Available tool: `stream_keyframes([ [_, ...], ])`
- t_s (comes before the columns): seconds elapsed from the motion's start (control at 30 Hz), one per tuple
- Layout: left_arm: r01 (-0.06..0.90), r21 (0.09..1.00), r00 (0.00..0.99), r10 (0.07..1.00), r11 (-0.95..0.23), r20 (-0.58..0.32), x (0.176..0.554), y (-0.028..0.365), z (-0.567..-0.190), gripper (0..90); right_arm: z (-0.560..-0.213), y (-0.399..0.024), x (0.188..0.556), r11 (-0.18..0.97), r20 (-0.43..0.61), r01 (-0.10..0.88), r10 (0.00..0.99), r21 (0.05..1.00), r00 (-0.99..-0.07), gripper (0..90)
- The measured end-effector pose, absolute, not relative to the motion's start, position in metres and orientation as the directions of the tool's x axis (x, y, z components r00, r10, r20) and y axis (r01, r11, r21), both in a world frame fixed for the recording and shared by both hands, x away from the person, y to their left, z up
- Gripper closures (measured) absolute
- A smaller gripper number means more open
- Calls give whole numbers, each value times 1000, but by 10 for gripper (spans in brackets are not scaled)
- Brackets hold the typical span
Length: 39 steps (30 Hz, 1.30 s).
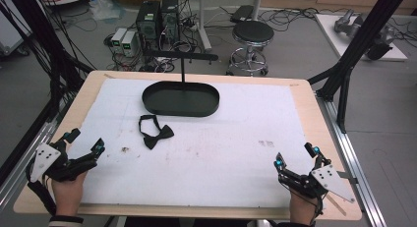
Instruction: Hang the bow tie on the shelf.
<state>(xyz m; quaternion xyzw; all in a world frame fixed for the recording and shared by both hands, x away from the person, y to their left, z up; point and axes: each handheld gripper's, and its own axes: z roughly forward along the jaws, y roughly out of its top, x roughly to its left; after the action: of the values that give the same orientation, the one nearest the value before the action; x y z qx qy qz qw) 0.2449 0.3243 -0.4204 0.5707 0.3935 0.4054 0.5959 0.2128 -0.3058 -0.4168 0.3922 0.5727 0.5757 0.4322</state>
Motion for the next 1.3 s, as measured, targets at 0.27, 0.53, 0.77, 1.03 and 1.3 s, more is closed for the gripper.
stream_keyframes([
  [0.27,-19,999,399,917,44,-32,249,321,-420,131,-417,-309,211,21,-35,-50,950,999,-311,57],
  [0.53,104,994,483,872,26,-73,258,307,-409,133,-416,-307,209,13,-28,-50,949,999,-314,57],
  [0.77,118,990,530,848,-74,0,270,276,-392,136,-415,-306,207,13,-30,-55,945,998,-327,57],
  [1.03,178,961,587,807,-212,69,295,244,-393,175,-415,-304,208,21,-39,-57,941,998,-337,57],
  [1.3,262,912,618,780,-316,93,319,220,-400,232,-415,-304,208,12,-34,-64,940,998,-340,57],
])
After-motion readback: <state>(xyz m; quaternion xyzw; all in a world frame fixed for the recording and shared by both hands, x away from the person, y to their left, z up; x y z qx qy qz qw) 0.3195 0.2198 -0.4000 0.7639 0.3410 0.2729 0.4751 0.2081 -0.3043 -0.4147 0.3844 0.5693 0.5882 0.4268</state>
